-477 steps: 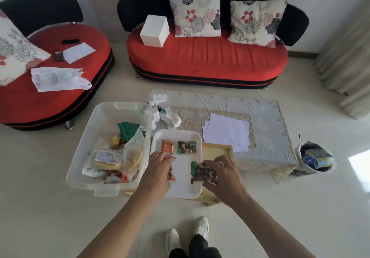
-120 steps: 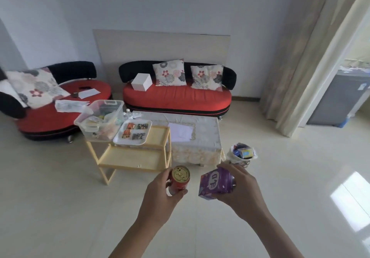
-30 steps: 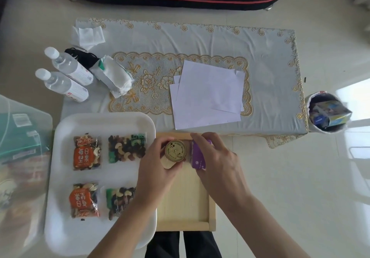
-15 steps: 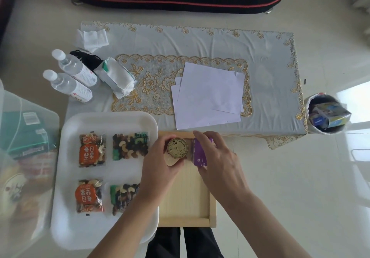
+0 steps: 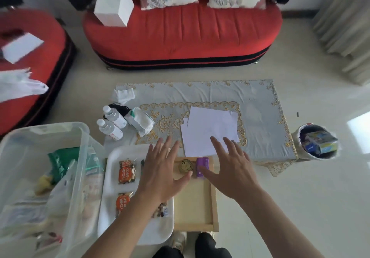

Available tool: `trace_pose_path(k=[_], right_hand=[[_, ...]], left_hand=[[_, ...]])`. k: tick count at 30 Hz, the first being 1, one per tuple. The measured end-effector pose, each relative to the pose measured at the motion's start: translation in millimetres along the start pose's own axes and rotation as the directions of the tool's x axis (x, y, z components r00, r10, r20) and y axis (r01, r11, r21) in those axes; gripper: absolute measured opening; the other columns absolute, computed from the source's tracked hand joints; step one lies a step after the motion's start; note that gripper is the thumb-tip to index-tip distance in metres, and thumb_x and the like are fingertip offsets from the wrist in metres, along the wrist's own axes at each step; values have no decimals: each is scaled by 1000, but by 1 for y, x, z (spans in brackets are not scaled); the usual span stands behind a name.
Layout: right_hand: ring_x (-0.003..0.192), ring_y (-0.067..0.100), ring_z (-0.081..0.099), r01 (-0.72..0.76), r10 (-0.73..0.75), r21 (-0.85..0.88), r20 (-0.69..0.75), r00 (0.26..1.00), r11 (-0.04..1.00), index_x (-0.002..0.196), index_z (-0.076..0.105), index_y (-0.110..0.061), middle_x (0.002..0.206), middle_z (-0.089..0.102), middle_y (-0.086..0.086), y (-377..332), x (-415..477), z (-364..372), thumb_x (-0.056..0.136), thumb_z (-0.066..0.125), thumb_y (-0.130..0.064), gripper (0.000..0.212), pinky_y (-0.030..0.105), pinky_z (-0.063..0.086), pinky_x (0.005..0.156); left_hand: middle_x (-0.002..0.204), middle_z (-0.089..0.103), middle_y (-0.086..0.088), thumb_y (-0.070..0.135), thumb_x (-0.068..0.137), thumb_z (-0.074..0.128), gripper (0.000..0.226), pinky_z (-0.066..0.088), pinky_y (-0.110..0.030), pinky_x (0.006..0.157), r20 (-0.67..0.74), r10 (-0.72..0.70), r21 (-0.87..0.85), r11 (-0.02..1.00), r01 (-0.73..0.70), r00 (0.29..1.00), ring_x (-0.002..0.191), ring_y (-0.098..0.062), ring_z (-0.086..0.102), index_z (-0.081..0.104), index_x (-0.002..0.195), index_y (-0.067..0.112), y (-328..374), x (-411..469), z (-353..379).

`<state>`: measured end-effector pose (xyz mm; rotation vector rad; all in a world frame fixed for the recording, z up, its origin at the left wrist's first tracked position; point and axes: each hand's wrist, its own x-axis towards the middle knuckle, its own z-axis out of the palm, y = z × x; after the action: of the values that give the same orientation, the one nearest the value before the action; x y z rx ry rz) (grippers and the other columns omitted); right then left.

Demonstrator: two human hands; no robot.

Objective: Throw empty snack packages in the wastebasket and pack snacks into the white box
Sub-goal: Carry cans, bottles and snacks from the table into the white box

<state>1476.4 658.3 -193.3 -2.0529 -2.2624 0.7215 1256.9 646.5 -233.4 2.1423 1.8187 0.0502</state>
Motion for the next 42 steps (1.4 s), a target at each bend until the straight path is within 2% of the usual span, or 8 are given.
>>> trace_pose_path(k=[5, 10, 16, 20, 26, 32, 38, 42], right_hand=[[156, 29, 6, -75, 68, -17, -250, 966, 997, 160, 5, -36, 169, 10, 8, -12, -43, -42, 88, 20, -83, 87, 50, 15, 125], [156, 27, 2, -221, 218, 32, -350, 911, 975, 160, 7, -37, 169, 8, 5, -18, -106, -67, 86, 14, -84, 88, 51, 13, 125], [155, 29, 12, -437, 425, 77, -437, 793, 896, 159, 17, -37, 167, 19, 5, -1, -193, -87, 88, 25, -82, 84, 51, 18, 123], [155, 30, 12, -554, 539, 123, -476, 695, 823, 159, 13, -39, 168, 17, 3, 25, -256, -99, 86, 22, -83, 86, 52, 17, 123], [156, 28, -1, -723, 721, 224, -477, 503, 653, 159, 5, -41, 169, 9, 0, 65, -368, -106, 86, 19, -84, 86, 51, 9, 124], [156, 28, -5, -809, 836, 356, -476, 274, 468, 159, 3, -41, 169, 6, 0, 107, -501, -111, 77, 4, -88, 94, 53, 5, 124], [156, 28, -7, -868, 895, 421, -442, 59, 265, 159, -1, -41, 170, 1, 1, 139, -657, -103, 85, 13, -85, 87, 54, 4, 124], [155, 30, -1, -891, 901, 437, -426, -81, 127, 158, 1, -43, 169, 7, 1, 154, -764, -90, 79, 3, -89, 92, 55, 7, 124]], left_hand=[[170, -16, 4, 93, 77, 4, 104, -5, -52, 126, -19, 122, 111, 987, -119, 992, 154, -20, -25, -10, 162, 34, 23, -15, -63], [167, -26, 5, 91, 80, 22, 104, -16, -49, 124, 11, 201, 53, 978, -202, 979, 152, -20, -30, -18, 159, 37, 50, -29, -111], [170, -16, 3, 96, 66, -6, 110, -8, -52, 126, 5, 429, 84, 900, -428, 903, 155, -24, -20, -14, 160, 38, 107, -40, -133], [172, -7, 3, 97, 70, -1, 110, -4, -50, 127, 32, 559, 54, 827, -560, 829, 157, -24, -13, -5, 162, 37, 168, -53, -133], [171, -6, 3, 84, 83, 27, 97, -10, -47, 126, 115, 744, 89, 652, -753, 658, 157, -23, -13, -2, 162, 36, 284, -101, -133], [171, 3, 5, 83, 81, 28, 96, -3, -48, 127, 77, 908, 61, 407, -911, 411, 157, -22, -7, 4, 161, 37, 406, -176, -113], [172, 2, 5, 85, 84, 29, 95, -7, -45, 127, 60, 977, 47, 201, -978, 204, 157, -20, -8, 2, 162, 37, 527, -294, -81], [171, 0, 7, 88, 79, 21, 99, -7, -43, 127, 48, 996, -24, 79, -997, 77, 157, -18, -12, 2, 162, 37, 596, -388, -53]])
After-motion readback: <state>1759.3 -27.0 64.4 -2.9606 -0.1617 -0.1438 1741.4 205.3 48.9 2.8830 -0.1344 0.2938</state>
